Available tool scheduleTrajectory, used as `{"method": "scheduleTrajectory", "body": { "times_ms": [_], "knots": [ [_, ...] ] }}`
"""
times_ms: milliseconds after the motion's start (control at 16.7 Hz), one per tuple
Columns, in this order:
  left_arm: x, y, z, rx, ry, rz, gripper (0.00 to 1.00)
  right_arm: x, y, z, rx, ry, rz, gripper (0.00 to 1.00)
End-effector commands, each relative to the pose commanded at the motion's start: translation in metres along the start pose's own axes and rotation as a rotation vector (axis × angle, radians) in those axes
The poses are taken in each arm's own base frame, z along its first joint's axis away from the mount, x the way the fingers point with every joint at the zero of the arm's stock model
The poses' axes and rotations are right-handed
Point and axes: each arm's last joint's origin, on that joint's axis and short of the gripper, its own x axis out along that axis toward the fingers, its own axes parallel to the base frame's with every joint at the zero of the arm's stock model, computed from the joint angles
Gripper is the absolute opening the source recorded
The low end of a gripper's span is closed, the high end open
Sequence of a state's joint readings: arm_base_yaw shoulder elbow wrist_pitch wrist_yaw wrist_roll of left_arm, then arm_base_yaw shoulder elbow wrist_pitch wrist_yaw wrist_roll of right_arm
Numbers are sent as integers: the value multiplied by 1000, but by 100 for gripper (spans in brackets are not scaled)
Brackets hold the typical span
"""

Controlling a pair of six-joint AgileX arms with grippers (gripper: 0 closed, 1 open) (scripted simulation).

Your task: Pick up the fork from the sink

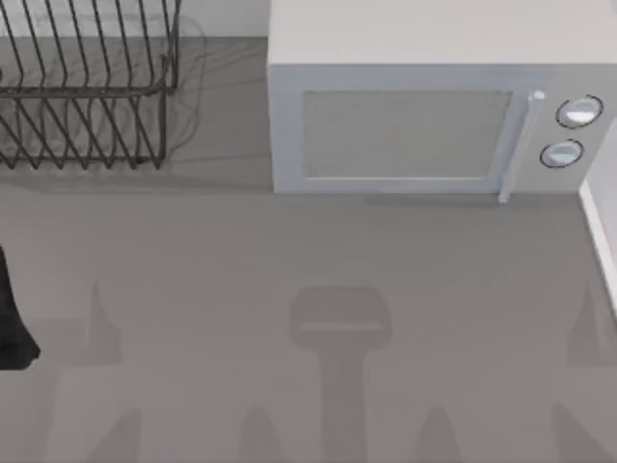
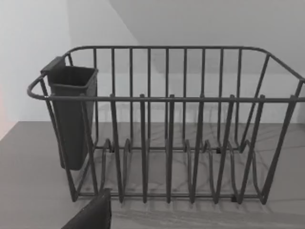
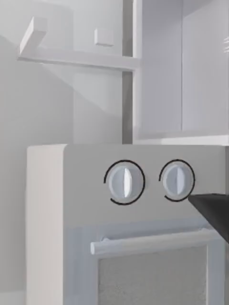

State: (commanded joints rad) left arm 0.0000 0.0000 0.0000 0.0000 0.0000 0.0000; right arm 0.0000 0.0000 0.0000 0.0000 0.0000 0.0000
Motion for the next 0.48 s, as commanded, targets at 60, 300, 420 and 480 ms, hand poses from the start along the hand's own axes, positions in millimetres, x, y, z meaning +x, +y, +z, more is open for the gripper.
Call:
{"method": "scheduleTrajectory", "body": {
  "times_ms": [60,300,420,480],
  "knots": [
    [0,0,0,0,0,0,100,0,0,0,0,0,0,100],
    [0,0,0,0,0,0,100,0,-1,12,-8,41,-9,100],
    [0,0,0,0,0,0,100,3,-2,30,-20,102,-21,100],
    [0,0,0,0,0,0,100,6,-3,41,-26,143,-28,100]
  ]
}}
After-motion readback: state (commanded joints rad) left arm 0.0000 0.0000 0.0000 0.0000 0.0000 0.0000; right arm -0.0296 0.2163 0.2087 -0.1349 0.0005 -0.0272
